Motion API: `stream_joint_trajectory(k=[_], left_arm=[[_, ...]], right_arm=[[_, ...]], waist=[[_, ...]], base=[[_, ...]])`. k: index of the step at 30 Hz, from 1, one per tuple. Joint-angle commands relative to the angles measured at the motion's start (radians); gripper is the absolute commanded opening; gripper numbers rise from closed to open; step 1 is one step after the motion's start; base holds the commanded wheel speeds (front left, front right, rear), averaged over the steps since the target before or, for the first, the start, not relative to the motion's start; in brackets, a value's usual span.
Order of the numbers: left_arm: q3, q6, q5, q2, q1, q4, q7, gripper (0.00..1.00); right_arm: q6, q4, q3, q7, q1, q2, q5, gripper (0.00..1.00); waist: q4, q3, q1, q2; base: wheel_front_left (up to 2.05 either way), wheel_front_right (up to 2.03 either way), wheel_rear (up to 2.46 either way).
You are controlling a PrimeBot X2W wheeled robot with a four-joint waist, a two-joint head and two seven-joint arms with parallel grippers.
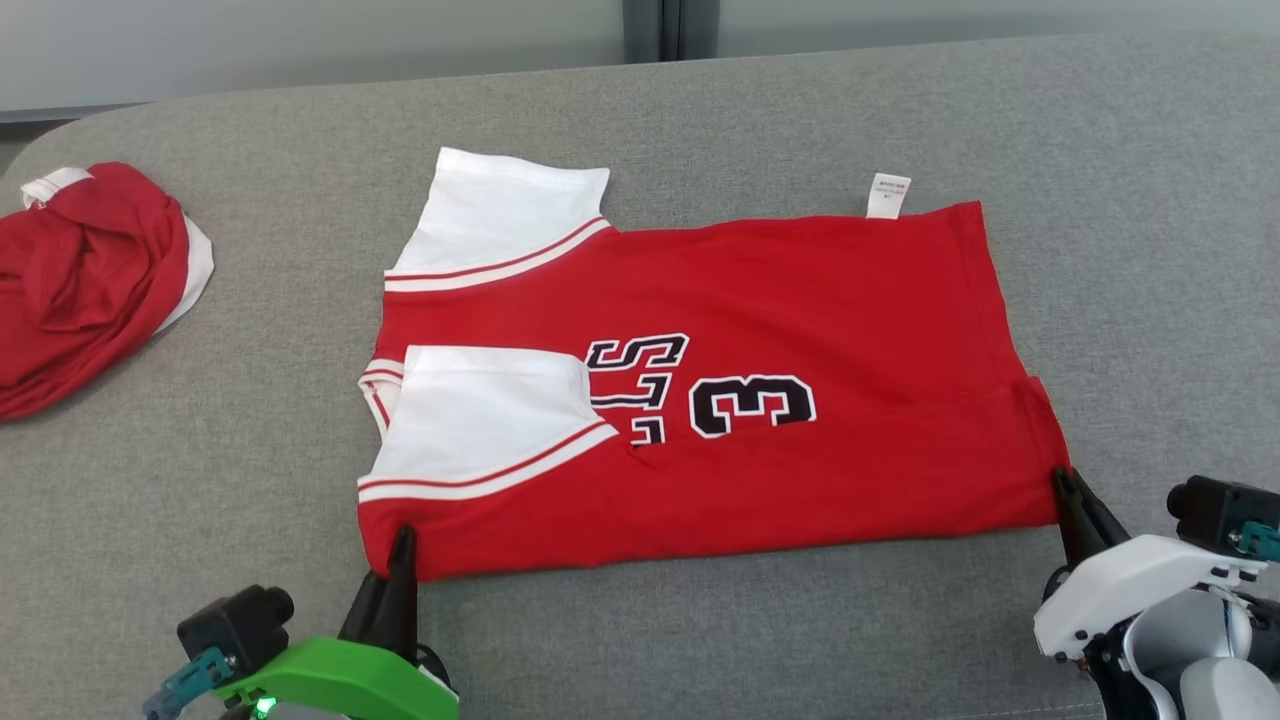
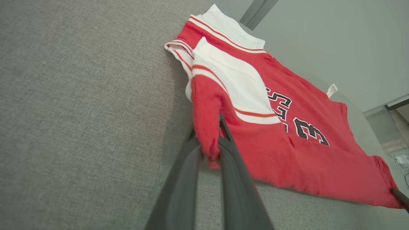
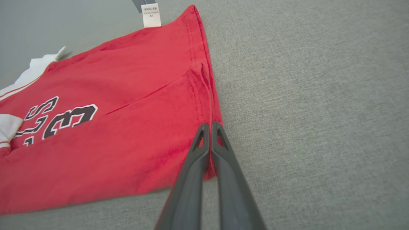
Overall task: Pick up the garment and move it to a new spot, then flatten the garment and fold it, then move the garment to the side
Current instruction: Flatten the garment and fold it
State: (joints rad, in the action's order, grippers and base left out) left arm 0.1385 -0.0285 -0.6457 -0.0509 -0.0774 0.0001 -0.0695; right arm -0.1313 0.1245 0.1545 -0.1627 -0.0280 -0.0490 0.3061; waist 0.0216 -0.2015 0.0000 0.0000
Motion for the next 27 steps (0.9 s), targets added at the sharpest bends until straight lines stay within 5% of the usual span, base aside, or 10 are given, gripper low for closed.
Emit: stream_joint_trajectory(k=[1,3,4,5,6,7,17,22,27], left_arm=[[0.002,-0.010,-0.007,-0.003,-0.026,-0.010,-0.006,0.00],[0.008,-0.019,-0.002,-0.005,-0.050,-0.014,-0.012,0.00],[0.008,-0.023,-0.008,-0.004,-0.060,-0.016,-0.012,0.00],[0.010,-0.026,-0.011,-0.004,-0.066,-0.015,-0.014,0.18],[0.013,-0.027,-0.014,-0.004,-0.073,-0.014,-0.017,0.38],[0.015,-0.029,-0.013,-0.005,-0.078,-0.013,-0.021,1.00],[0.002,-0.034,0.066,-0.119,0.003,-0.103,-0.067,1.00],[0.010,0.009,0.129,-0.235,0.226,-0.136,-0.158,1.00],[0.065,0.107,0.175,-0.355,0.577,-0.019,-0.314,1.00]], right_arm=[[0.001,-0.019,0.008,-0.011,0.025,-0.003,0.018,0.00],[0.001,-0.036,0.013,-0.022,0.054,-0.003,0.026,0.00],[0.001,-0.042,0.016,-0.022,0.064,-0.004,0.029,0.14],[0.001,-0.040,0.017,-0.022,0.071,-0.003,0.033,0.41],[0.001,-0.036,0.021,-0.019,0.079,-0.003,0.034,0.86],[0.001,-0.031,0.023,-0.014,0.084,-0.003,0.035,1.00],[0.001,-0.030,0.053,0.034,0.068,-0.003,0.030,1.00],[0.001,-0.077,0.029,0.027,-0.010,-0.002,0.003,1.00],[0.001,-0.108,-0.059,0.010,-0.150,-0.003,-0.024,1.00]], waist=[[-0.003,0.001,0.0000,0.0000],[-0.005,0.003,0.0000,0.0000],[-0.007,0.005,0.0000,0.0000],[-0.009,0.006,0.0000,0.0000],[-0.011,0.009,0.0000,0.0000],[-0.013,0.012,0.0000,0.0000],[-0.051,0.029,0.0000,0.0000],[-0.082,-0.019,0.0000,0.0000],[-0.143,-0.121,0.0000,0.0000]], base=[[0.00,0.00,0.00],[0.00,0.00,0.00],[0.00,0.00,0.00],[0.00,0.00,0.00],[0.00,0.00,0.00],[0.00,0.00,0.00],[0.00,0.00,0.00],[0.00,0.00,0.00],[0.00,0.00,0.00]])
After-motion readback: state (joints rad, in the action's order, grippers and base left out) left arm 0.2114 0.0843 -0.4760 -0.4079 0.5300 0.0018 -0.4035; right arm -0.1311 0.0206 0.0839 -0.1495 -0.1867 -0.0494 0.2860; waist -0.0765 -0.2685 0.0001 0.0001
